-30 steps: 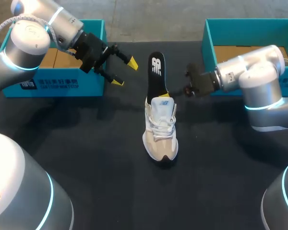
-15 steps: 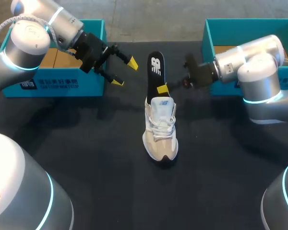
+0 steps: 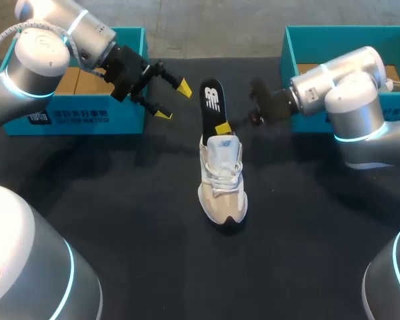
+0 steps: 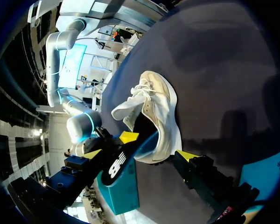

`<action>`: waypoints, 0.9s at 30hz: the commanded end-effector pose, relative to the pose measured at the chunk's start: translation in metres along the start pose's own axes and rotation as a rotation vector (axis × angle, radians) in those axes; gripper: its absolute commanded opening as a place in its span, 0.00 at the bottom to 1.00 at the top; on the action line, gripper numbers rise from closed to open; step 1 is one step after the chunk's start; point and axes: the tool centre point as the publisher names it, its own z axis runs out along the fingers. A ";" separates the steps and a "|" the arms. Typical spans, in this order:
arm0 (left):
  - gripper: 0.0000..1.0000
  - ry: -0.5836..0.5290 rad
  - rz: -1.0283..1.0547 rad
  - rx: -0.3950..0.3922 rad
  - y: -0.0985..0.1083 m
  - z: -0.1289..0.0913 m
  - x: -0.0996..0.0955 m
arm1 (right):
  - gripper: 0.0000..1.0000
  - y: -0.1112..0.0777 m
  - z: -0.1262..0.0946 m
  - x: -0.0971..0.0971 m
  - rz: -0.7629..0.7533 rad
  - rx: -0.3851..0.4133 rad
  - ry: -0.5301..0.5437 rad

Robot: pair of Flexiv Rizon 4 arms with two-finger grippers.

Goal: Take the shoe out of the shoebox, open the shoe tongue, remove and reinsert the insole, then place the shoe into the shoebox

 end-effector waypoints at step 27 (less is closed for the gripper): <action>1.00 0.003 0.000 -0.002 0.000 0.000 0.000 | 0.33 0.025 0.000 -0.001 -0.058 0.009 -0.037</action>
